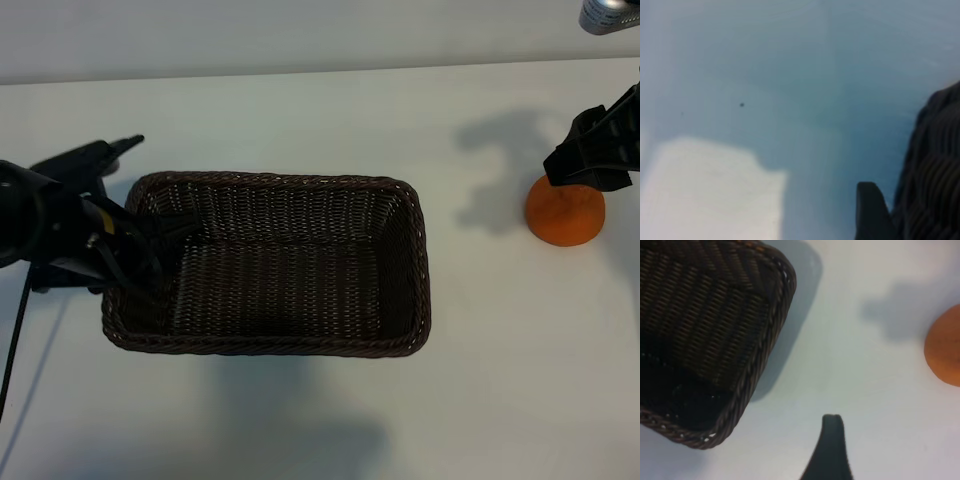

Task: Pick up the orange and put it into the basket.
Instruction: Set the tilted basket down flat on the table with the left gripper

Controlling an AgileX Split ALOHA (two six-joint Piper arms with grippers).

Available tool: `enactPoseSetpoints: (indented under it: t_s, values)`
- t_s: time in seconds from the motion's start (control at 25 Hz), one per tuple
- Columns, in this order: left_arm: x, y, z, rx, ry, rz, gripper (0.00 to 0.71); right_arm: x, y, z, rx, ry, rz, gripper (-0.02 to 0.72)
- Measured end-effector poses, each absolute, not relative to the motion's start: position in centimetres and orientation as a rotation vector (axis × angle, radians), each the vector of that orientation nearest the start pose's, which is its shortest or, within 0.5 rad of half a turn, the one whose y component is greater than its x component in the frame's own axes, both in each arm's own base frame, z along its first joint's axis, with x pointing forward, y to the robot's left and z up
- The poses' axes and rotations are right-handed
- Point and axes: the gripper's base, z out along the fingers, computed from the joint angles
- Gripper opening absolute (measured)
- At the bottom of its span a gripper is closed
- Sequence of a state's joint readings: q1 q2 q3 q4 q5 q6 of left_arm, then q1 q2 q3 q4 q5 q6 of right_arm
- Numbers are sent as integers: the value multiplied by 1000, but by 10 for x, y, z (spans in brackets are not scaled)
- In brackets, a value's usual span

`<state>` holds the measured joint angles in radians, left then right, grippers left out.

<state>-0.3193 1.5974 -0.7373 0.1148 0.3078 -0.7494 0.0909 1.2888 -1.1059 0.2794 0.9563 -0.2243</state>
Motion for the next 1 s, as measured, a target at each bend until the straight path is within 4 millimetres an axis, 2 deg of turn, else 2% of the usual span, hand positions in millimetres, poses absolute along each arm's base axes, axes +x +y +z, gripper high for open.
enactPoseSetpoints:
  t_s: [0.28, 0.6, 0.72, 1.0]
  values:
    - [269, -70, 189, -420, 2600, -241, 397, 253, 44, 327, -277, 2579, 307, 593]
    - [292, -74, 233, -292, 2543, -233, 397, 253, 44, 327, -278, 2579, 306, 593]
    - [296, -76, 240, -275, 2530, -252, 397, 253, 44, 327, -277, 2579, 307, 593]
    - [295, -80, 240, -257, 2538, -298, 397, 252, 44, 327, -278, 2580, 307, 593]
